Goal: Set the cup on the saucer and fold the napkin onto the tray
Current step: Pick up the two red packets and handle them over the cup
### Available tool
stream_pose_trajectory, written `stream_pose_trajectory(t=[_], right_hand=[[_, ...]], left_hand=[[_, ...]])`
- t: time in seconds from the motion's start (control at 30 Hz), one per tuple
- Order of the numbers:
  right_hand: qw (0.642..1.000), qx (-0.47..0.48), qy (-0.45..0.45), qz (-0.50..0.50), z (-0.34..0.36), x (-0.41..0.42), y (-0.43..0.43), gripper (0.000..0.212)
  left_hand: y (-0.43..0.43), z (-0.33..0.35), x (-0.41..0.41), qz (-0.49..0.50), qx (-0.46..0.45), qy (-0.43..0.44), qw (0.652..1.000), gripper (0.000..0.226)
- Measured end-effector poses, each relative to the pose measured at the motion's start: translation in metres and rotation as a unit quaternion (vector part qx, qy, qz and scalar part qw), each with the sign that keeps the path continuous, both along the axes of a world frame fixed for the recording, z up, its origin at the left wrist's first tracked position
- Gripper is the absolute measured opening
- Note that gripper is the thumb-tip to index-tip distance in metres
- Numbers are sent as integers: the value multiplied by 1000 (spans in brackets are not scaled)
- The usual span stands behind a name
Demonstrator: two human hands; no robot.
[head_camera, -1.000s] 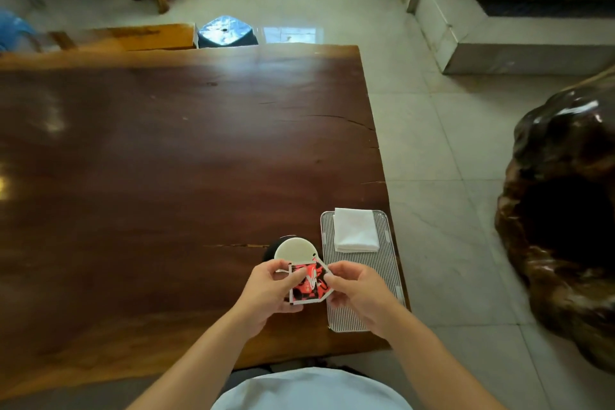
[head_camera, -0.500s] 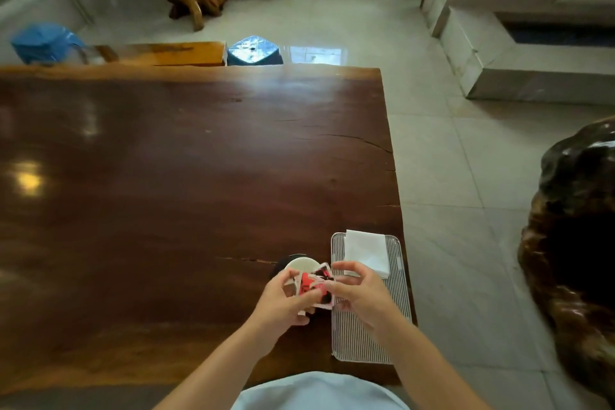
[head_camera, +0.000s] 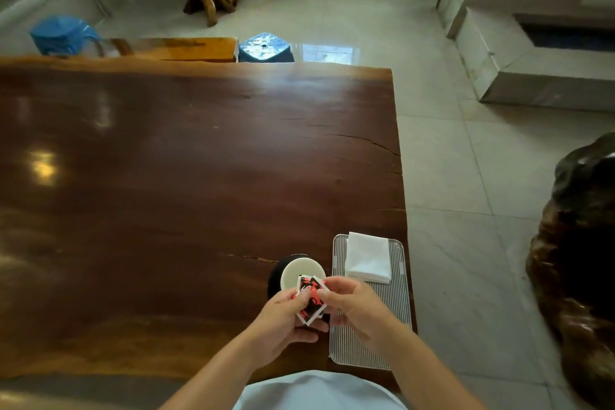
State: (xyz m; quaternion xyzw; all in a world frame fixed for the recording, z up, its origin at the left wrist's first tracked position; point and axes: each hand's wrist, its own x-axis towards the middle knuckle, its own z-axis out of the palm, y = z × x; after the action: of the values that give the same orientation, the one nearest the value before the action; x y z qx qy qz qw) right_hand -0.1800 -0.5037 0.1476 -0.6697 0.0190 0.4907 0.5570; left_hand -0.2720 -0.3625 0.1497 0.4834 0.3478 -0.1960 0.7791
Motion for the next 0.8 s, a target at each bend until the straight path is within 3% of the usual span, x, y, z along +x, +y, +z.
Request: stream_pose_trajectory(t=[0.2, 0.33, 0.5, 0.6, 0.8], right_hand=[[999, 5, 5, -43, -7, -7, -7, 14], [996, -19, -26, -80, -5, -10, -1, 13], [989, -51, -112, -78, 2, -16, 15, 16], [985, -64, -142, -68, 2, -23, 25, 22], [989, -40, -137, -37, -2, -35, 33, 18]], left_hand=[[2, -3, 6, -145, 207, 15, 967, 50], [11, -12, 8, -109, 317, 12, 942, 28], [12, -8, 6, -47, 431, -30, 901, 24], [9, -10, 3, -73, 391, -47, 916, 13], [7, 0, -8, -37, 119, -22, 992, 37]])
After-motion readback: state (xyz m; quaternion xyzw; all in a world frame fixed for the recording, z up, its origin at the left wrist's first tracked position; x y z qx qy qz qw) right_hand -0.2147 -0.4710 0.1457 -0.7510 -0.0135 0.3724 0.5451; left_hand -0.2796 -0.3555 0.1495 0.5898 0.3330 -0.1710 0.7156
